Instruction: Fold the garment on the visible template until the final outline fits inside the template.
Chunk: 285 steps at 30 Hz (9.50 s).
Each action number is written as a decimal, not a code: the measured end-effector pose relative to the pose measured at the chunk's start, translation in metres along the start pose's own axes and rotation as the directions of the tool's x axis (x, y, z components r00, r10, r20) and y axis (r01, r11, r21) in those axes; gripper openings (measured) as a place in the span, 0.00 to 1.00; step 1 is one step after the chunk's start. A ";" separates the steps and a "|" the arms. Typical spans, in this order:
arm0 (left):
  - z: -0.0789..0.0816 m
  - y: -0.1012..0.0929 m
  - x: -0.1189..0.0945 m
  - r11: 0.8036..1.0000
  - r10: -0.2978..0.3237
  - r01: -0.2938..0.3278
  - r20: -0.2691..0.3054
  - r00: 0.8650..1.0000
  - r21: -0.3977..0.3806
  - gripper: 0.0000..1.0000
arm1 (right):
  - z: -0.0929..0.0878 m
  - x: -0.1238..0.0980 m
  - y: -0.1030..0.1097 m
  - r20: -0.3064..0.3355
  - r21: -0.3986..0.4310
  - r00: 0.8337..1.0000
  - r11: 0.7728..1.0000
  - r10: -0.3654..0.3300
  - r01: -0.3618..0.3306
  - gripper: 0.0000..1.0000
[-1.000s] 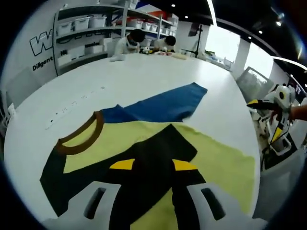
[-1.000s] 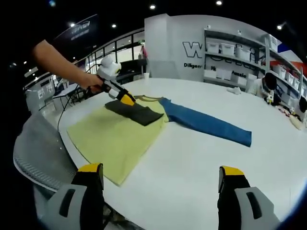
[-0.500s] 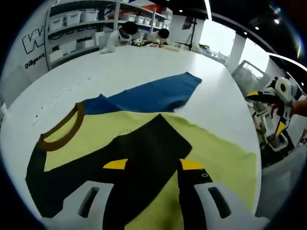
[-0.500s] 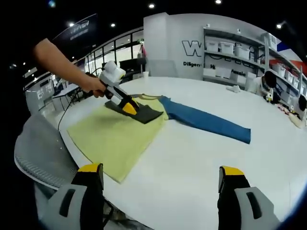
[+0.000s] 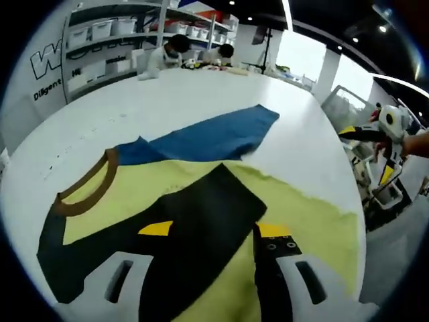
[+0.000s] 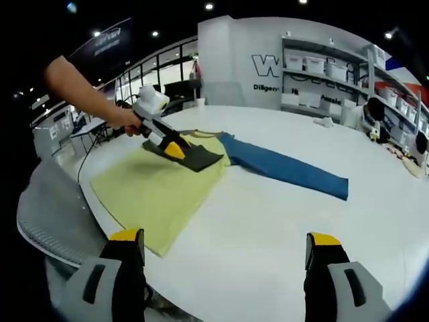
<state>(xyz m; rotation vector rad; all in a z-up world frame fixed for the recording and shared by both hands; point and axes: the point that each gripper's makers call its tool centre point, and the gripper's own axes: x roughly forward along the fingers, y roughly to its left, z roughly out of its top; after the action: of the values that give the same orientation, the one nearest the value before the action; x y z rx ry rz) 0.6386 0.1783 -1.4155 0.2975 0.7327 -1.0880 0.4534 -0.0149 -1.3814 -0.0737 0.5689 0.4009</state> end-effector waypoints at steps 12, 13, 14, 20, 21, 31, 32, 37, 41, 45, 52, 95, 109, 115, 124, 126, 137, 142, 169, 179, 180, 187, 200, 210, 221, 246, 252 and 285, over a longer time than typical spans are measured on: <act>0.000 0.015 -0.026 0.998 0.040 -0.042 0.042 0.998 0.054 0.55 | 0.014 0.005 -0.011 0.016 -0.023 1.000 1.000 0.001 -0.001 0.99; 0.001 0.014 -0.029 0.997 0.043 -0.046 0.047 0.998 0.064 0.56 | 0.015 0.005 -0.013 0.017 -0.022 1.000 1.000 -0.001 0.001 0.99; 0.002 0.013 -0.031 0.997 0.043 -0.046 0.053 0.998 0.068 0.57 | 0.015 0.005 -0.014 0.019 -0.021 1.000 1.000 -0.002 0.003 0.99; 0.003 0.011 -0.050 0.997 0.043 -0.048 0.084 0.996 0.058 0.60 | 0.020 0.008 -0.025 0.037 -0.027 0.999 0.999 -0.025 0.026 0.98; 0.002 0.010 -0.052 0.998 0.042 -0.047 0.084 0.996 0.052 0.63 | 0.020 0.008 -0.027 0.035 -0.021 0.999 0.999 -0.025 0.026 0.99; -0.008 0.014 -0.085 0.995 0.080 -0.085 0.102 0.992 0.049 0.87 | 0.029 0.017 -0.049 0.028 -0.031 0.998 0.998 -0.052 0.053 0.98; -0.008 0.015 -0.088 0.995 0.086 -0.091 0.105 0.991 0.046 0.89 | 0.030 0.017 -0.051 0.028 -0.030 0.998 0.998 -0.056 0.057 0.98; -0.016 0.013 -0.101 0.993 0.100 -0.106 0.103 0.990 0.050 0.99 | 0.040 0.022 -0.063 0.035 -0.023 0.997 0.997 -0.074 0.075 0.98; -0.017 0.010 -0.112 0.991 0.098 -0.108 0.118 0.988 0.079 0.99 | 0.045 0.026 -0.070 0.039 -0.019 0.996 0.997 -0.080 0.081 0.99; -0.019 0.012 -0.125 0.989 0.113 -0.124 0.133 0.985 0.076 0.99 | 0.047 0.031 -0.080 0.033 -0.025 0.996 0.996 -0.089 0.090 0.98; -0.026 0.013 -0.147 0.986 0.138 -0.150 0.142 0.980 0.073 0.99 | 0.043 0.038 -0.098 0.007 -0.023 0.994 0.993 -0.112 0.112 0.97; -0.080 0.006 -0.234 0.961 0.275 -0.275 0.135 0.952 -0.020 0.96 | 0.010 0.100 -0.229 -0.186 0.246 0.922 0.893 -0.339 0.378 0.52; -0.091 0.007 -0.242 0.949 0.314 -0.309 0.115 0.943 -0.055 0.94 | 0.009 0.104 -0.248 -0.222 0.279 0.897 0.857 -0.382 0.434 0.14; -0.095 0.008 -0.247 0.943 0.330 -0.323 0.121 0.936 -0.074 0.93 | 0.006 0.101 -0.250 -0.272 0.179 0.888 0.887 -0.371 0.426 0.00; -0.105 0.009 -0.255 0.939 0.342 -0.332 0.126 0.931 -0.093 0.93 | 0.041 0.096 -0.256 -0.213 0.151 0.899 0.896 -0.384 0.418 0.00; -0.106 0.009 -0.257 0.937 0.345 -0.334 0.135 0.929 -0.097 0.93 | 0.051 0.095 -0.255 -0.194 0.139 0.902 0.900 -0.385 0.414 0.00; -0.109 0.008 -0.263 0.939 0.341 -0.330 0.159 0.926 -0.091 0.97 | 0.102 0.089 -0.236 -0.126 0.106 0.914 0.910 -0.386 0.400 0.00; -0.113 0.010 -0.264 0.939 0.345 -0.337 0.162 0.925 -0.076 0.99 | 0.131 0.086 -0.224 -0.081 0.088 0.923 0.920 -0.377 0.383 0.00; -0.128 0.009 -0.278 0.936 0.350 -0.332 0.201 0.915 -0.117 0.99 | 0.257 0.076 -0.097 0.098 -0.060 0.974 0.975 -0.205 0.212 0.00; -0.128 0.010 -0.281 0.935 0.350 -0.325 0.216 0.912 -0.142 0.99 | 0.290 0.077 -0.053 0.127 -0.103 0.983 0.984 -0.132 0.146 0.00; -0.128 0.010 -0.281 0.935 0.350 -0.325 0.217 0.911 -0.143 0.99 | 0.292 0.077 -0.049 0.126 -0.114 0.984 0.983 -0.130 0.144 0.00; -0.127 0.006 -0.287 0.937 0.345 -0.319 0.240 0.907 -0.143 0.99 | 0.308 0.078 -0.011 0.133 -0.167 0.988 0.980 -0.082 0.104 0.00; -0.134 0.004 -0.297 0.933 0.355 -0.324 0.253 0.900 -0.157 0.99 | 0.321 0.094 0.052 0.130 -0.223 0.991 0.975 0.011 0.018 0.00; -0.135 0.002 -0.305 0.926 0.371 -0.335 0.261 0.891 -0.173 0.99 | 0.306 0.128 0.095 0.093 -0.199 0.994 0.979 0.057 -0.037 0.00; -0.141 0.003 -0.312 0.921 0.384 -0.348 0.258 0.886 -0.178 0.99 | 0.296 0.155 0.114 0.071 -0.130 0.996 0.990 0.061 -0.052 0.00; -0.149 0.011 -0.319 0.903 0.418 -0.368 0.256 0.872 -0.220 0.99 | 0.258 0.213 0.156 -0.039 -0.060 0.991 0.990 0.126 -0.129 0.00; -0.150 0.007 -0.315 0.917 0.395 -0.363 0.271 0.877 -0.163 0.99 | 0.248 0.226 0.176 -0.056 -0.037 0.984 0.985 0.167 -0.169 0.00; -0.170 0.019 -0.310 0.936 0.341 -0.301 0.254 0.905 -0.182 0.99 | 0.185 0.297 0.242 -0.207 -0.013 0.936 0.956 0.286 -0.294 0.00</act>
<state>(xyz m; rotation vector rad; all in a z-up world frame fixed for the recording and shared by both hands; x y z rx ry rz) 0.5072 0.4972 -1.3351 0.1327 0.4788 -0.7397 0.6821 0.3442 -1.3751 -0.0731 0.7766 0.6997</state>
